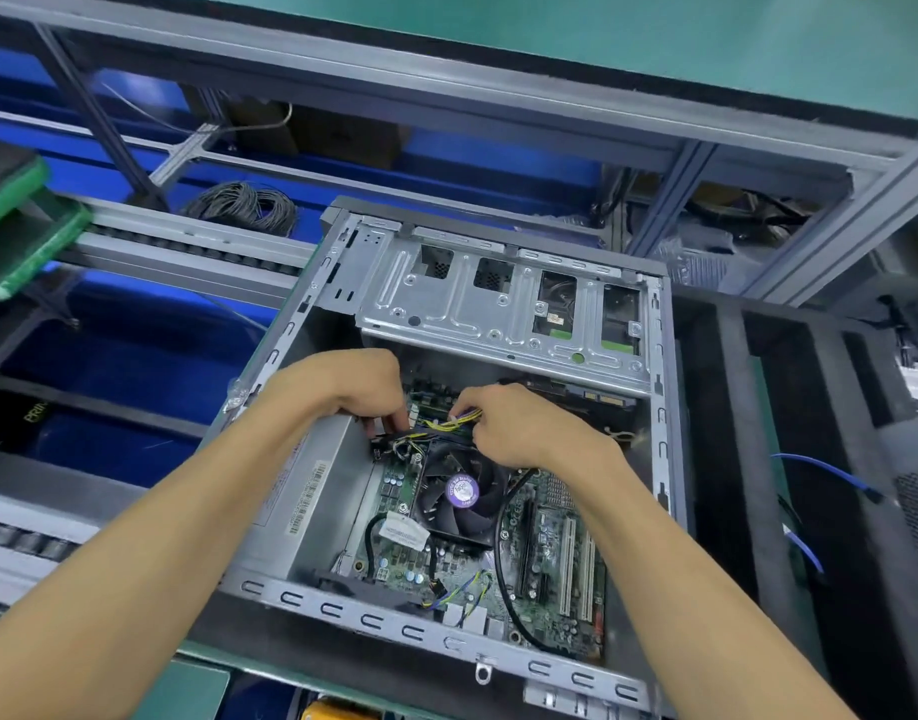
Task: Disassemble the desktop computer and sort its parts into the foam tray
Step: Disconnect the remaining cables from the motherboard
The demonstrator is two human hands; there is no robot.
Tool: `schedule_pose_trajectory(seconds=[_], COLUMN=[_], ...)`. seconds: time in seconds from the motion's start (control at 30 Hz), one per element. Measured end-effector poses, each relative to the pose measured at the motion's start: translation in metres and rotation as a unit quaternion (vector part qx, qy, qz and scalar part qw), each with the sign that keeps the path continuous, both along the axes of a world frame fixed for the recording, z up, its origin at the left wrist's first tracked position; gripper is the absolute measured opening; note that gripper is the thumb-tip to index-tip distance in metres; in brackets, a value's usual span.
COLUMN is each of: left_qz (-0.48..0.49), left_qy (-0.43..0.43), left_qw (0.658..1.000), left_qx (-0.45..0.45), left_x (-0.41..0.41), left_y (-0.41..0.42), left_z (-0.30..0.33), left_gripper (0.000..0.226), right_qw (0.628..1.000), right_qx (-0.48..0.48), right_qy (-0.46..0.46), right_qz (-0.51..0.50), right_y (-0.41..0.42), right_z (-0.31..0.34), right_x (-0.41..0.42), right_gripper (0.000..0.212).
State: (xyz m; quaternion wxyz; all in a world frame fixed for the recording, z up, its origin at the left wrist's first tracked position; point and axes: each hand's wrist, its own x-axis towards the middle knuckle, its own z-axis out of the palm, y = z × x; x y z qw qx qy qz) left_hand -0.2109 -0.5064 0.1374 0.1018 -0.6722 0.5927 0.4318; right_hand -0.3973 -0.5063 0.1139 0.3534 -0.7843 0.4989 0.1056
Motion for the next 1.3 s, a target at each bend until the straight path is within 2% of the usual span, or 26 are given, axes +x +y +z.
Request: schedule_pose_trajectory(seconds=[0.1,0.17,0.27,0.37,0.5,0.67,0.73,0.83,0.97,1.1,1.2,1.3], left_qz=[0.054,0.043,0.000,-0.066,-0.101,-0.084,-0.092,-0.084,-0.100,-0.108,-0.102,-0.123], left_qy=[0.024,0.009,0.019,-0.035,-0.079,-0.019,-0.032,0.008,0.012,-0.053,-0.073,-0.083], left_qw=[0.998,0.999,1.000,0.997,0.991,0.991,0.992,0.996,0.994,0.992,0.989,0.986], left_qx=[-0.010,-0.026,0.003,0.003,-0.020,-0.105,-0.081,-0.038,-0.030,-0.048,-0.083,-0.076], left_x=[0.007,0.008,-0.002,-0.009,-0.010,-0.009,-0.006,0.000,0.004,0.000,0.000,0.000], left_y=[-0.003,-0.006,-0.015,-0.023,-0.028,-0.025,-0.020,-0.018,-0.017,-0.018,-0.020,-0.019], left_z=[-0.006,-0.010,-0.015,-0.023,-0.026,-0.017,-0.017,-0.015,-0.009,-0.012,-0.016,-0.020], left_gripper=[0.026,0.016,0.009,0.026,0.043,0.040,0.036,0.021,0.026,0.034,0.027,0.029], right_qw=[0.999,0.999,0.999,0.999,0.999,0.999,0.999,0.998,0.996,0.991,0.988,0.995], right_qx=[0.017,0.022,0.019,0.018,0.019,0.032,0.037,0.045,0.046,0.038,0.032,0.002], right_qy=[0.024,0.039,0.046,0.049,0.045,0.028,0.016,-0.027,-0.076,-0.129,-0.150,-0.096], right_qz=[0.016,0.022,0.018,0.015,0.007,-0.008,-0.015,-0.027,-0.005,-0.012,-0.034,-0.011], right_y=[-0.004,-0.007,-0.007,-0.006,-0.004,-0.003,-0.004,-0.002,0.005,0.006,0.011,0.025], right_z=[-0.001,-0.004,-0.007,-0.008,-0.008,-0.009,-0.007,-0.001,0.010,0.023,0.030,0.029], right_x=[0.002,0.005,0.008,0.009,0.009,0.008,0.008,0.009,0.011,0.009,0.003,-0.004], right_gripper=[0.045,0.047,0.049,0.048,0.047,0.050,0.055,0.067,0.075,0.064,0.052,0.039])
